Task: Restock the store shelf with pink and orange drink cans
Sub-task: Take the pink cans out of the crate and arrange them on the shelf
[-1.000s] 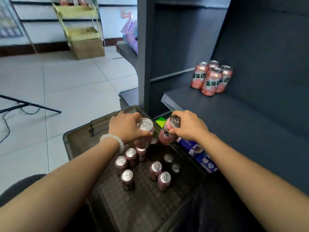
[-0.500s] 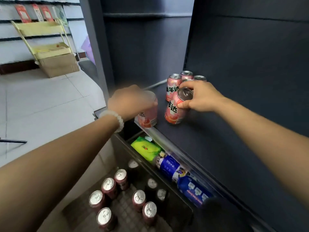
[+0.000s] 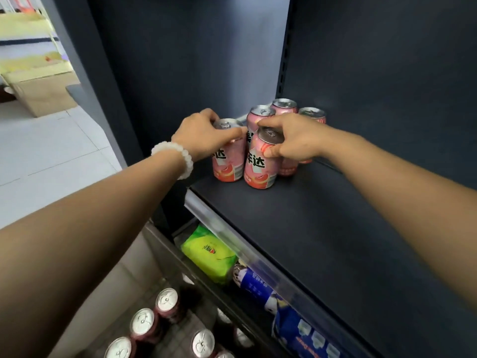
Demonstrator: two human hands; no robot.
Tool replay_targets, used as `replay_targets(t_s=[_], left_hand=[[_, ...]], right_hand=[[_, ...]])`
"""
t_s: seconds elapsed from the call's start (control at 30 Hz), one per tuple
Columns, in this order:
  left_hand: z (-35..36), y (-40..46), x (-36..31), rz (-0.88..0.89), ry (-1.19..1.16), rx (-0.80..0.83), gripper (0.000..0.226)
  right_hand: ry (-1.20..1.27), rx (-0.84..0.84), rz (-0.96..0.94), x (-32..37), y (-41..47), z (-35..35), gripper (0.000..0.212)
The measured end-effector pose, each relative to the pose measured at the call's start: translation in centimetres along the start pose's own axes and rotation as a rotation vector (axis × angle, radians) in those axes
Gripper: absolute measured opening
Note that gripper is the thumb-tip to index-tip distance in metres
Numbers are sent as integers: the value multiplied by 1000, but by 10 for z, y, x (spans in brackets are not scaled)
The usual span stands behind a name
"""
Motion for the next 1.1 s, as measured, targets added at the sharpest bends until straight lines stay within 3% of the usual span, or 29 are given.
replay_targets(t_s=[0.1, 0.23, 0.43, 0.63, 0.87, 1.1], left_hand=[[-8, 0, 9, 30, -97, 118, 64], [-12, -10, 6, 197, -16, 181, 64], [-6, -12, -1, 295, 175, 48, 62], [11, -12, -18, 304, 219, -154, 60], [2, 4, -13, 343, 241, 16, 60], [11, 8, -13, 355, 177, -76, 55]], right_hand=[[-126, -1, -5, 7, 2, -5, 62], [-152, -14, -10, 11, 0, -5, 59], [-166, -157, -27, 12, -8, 0, 61], [-116, -171, -73, 6, -14, 0, 58], [-109, -202, -76, 0, -8, 7, 59], [-102, -245, -90, -5, -8, 11, 60]])
Point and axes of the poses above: each hand's wrist, its own y-axis towards the middle knuckle, its own z-axis out of the palm, x = y × z, the point moved 5 cm from there along y, towards the middle knuckle, and after that the axes turned 4 degrees about y, right-handed, at the moved point
